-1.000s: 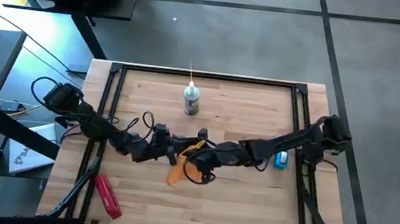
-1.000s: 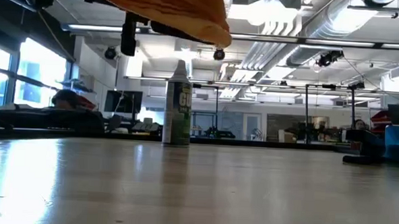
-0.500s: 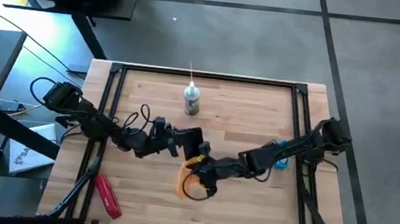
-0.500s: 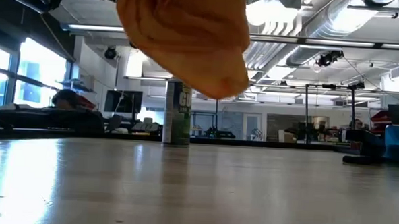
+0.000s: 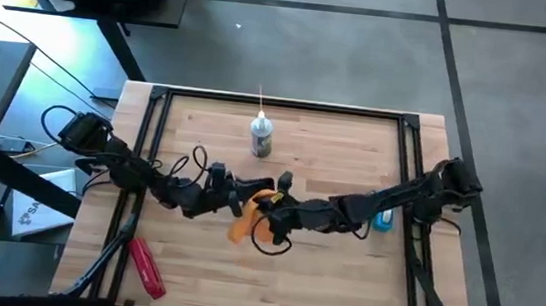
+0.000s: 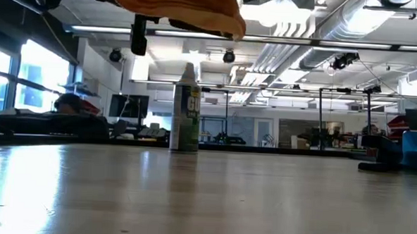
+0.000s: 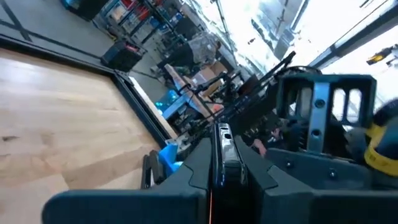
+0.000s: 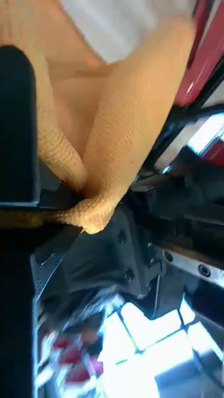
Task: Apply microfiber cloth
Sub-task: Wipe the front of the cellphone with a microfiber cloth
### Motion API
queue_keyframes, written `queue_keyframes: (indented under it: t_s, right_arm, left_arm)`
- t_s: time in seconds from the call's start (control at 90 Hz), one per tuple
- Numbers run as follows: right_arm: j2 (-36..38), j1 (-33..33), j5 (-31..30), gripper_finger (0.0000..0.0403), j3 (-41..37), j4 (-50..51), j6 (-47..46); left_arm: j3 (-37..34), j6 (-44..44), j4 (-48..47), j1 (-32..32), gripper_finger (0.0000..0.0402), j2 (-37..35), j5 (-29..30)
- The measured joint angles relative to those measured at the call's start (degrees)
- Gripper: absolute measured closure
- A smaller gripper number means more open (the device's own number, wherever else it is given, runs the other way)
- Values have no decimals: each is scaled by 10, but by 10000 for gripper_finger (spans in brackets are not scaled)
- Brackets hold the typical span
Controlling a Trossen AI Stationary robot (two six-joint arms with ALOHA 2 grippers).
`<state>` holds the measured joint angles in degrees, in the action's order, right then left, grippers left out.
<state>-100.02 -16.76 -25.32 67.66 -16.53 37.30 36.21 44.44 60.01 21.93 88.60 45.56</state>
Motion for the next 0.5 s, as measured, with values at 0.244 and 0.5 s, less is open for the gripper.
queue_keyframes:
  t_s: [0.244, 0.5]
  right_arm:
    - [-12, -1, 62, 403, 2, 41, -80]
    - [-12, -39, 63, 403, 2, 91, -139]
  left_arm:
    - [0, -2, 1, -13, 385, 3, -9]
    - [1, -12, 7, -27, 385, -16, -6]
